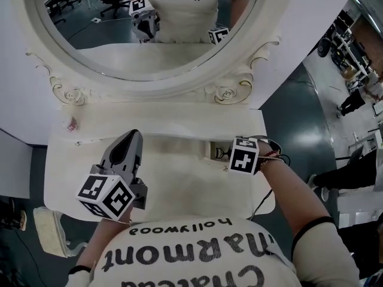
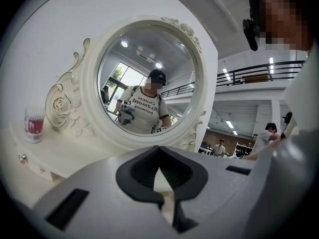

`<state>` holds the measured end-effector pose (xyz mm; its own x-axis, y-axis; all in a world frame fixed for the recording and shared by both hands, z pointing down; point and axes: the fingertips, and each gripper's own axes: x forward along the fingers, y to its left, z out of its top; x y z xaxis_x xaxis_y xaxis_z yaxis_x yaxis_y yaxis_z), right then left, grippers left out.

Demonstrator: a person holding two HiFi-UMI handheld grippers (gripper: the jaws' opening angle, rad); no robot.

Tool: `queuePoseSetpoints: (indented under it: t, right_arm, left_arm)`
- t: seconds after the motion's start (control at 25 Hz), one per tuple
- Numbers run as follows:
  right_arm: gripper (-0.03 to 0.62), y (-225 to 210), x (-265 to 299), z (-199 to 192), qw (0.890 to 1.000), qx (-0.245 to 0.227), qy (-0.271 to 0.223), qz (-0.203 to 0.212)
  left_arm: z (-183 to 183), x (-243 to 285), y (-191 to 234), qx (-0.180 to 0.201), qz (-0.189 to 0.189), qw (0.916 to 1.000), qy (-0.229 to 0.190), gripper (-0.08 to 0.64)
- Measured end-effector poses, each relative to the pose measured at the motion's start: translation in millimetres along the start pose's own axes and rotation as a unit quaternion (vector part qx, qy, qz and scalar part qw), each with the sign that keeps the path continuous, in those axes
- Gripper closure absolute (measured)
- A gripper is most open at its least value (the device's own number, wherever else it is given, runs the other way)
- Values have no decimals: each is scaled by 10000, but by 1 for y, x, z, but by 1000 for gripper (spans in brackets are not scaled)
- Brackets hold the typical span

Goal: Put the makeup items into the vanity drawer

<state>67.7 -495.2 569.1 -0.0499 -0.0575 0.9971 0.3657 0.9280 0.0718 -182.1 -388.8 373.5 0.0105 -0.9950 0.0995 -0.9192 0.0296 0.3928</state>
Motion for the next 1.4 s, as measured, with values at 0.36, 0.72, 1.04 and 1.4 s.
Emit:
queuePoseSetpoints:
  t: [0.36,0.72,1.04,1.4]
  right_arm:
    - [552,0,3,3,10000,-41,16,-10]
    - [552,-1,3,3,10000,-31,12,-45]
    - [552,-2,3,4,9999,49,-49,-82]
    - [552,-1,2,3,9999,53,-68,-95]
  left_arm:
    - [-3,1,5,-66,-10,10000,12,551]
    - [-5,0,6,-108,-3,9999,33,551]
    - [-7,-1,8,-109,3,9999,46,551]
    - [-7,-2,5,-104,-3,9999,42,551]
